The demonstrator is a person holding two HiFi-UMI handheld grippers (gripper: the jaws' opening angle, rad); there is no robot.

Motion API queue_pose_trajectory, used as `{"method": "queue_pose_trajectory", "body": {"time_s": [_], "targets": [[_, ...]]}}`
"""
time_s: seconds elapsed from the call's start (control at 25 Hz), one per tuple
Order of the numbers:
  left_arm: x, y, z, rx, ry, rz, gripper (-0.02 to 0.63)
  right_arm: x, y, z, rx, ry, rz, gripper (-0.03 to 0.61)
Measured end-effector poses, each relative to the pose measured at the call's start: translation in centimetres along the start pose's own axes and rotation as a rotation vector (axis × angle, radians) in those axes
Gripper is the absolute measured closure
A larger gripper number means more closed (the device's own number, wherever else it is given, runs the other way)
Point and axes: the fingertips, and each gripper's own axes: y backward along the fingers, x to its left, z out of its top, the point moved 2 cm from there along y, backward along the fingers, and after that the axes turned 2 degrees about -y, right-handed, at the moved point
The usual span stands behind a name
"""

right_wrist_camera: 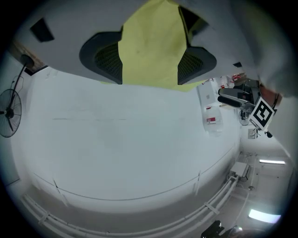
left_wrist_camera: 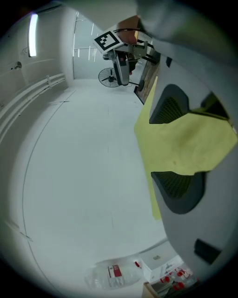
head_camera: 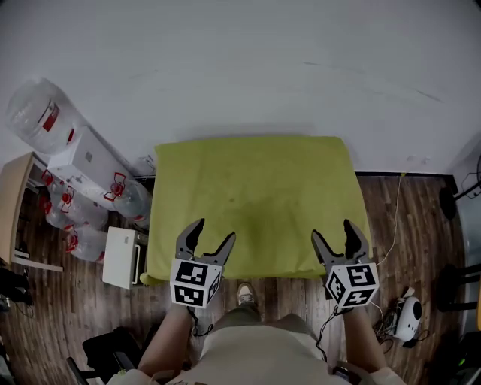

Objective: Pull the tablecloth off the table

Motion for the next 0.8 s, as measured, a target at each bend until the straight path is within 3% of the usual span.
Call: {"method": "queue_pose_trajectory", "body": {"time_s": [0.44,0.6,0.8], "targets": [[2.7,-7.4,-7.1,0.177,0.014,-0.080,0.295,-2.0,-7.4,-8.5,0.223,-0.048,-0.084,0.212],[2.9,-10.2,-10.5,0.263,0.078,-0.100,0.295,-3.4,-9.6,-10.8,0.294,-0.031,-0.083,0.209],[2.5,-13.0,-14.0,0.356,0.056,-0.101,0.295,-5.0,-12.1,-13.7,0.362,-0.048,-0.066,0.207]]}}
